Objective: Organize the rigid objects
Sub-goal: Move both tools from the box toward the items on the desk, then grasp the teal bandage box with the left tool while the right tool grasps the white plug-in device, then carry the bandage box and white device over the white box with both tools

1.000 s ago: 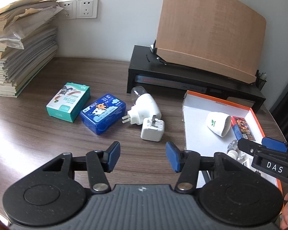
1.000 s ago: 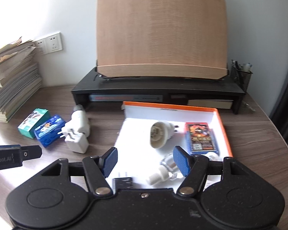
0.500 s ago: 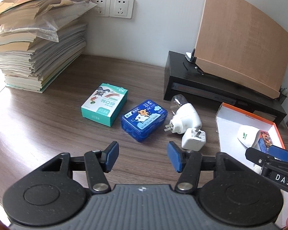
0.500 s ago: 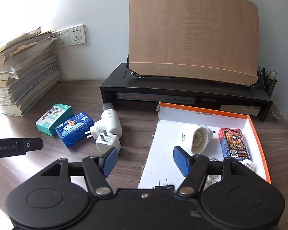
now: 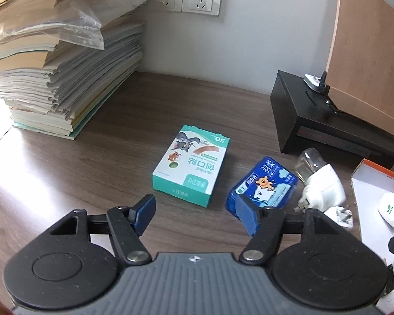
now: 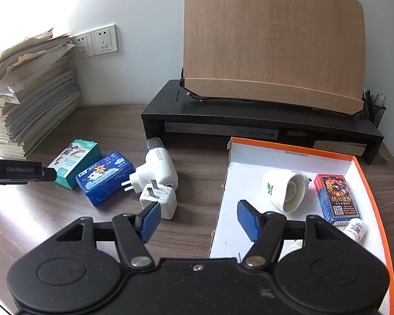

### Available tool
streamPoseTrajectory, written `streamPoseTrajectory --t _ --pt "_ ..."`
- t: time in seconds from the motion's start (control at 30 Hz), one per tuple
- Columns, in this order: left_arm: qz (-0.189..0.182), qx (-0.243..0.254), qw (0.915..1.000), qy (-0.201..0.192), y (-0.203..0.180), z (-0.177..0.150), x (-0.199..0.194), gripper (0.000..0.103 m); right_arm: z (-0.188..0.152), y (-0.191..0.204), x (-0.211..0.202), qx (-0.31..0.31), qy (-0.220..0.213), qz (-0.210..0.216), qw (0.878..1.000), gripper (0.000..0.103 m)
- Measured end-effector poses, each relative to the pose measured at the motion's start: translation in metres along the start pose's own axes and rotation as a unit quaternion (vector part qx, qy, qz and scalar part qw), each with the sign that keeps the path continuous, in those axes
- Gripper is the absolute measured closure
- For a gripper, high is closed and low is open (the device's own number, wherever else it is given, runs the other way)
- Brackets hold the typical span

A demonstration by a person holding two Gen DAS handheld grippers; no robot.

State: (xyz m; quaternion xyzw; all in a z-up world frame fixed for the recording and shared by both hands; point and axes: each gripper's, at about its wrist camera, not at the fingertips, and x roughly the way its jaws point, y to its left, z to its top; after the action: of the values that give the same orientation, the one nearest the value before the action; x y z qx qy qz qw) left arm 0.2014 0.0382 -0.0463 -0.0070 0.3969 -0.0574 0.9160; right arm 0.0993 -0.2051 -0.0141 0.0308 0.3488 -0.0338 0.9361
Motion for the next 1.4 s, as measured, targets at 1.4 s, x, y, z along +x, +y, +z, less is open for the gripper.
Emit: streamPoseTrajectory --t 1.4 --pt "-0.048 0.035 0.9981 0.016 0.043 0.013 0.068 0.032 0.060 0.055 0.159 0.036 0.157 0.055 0.985 0.028"
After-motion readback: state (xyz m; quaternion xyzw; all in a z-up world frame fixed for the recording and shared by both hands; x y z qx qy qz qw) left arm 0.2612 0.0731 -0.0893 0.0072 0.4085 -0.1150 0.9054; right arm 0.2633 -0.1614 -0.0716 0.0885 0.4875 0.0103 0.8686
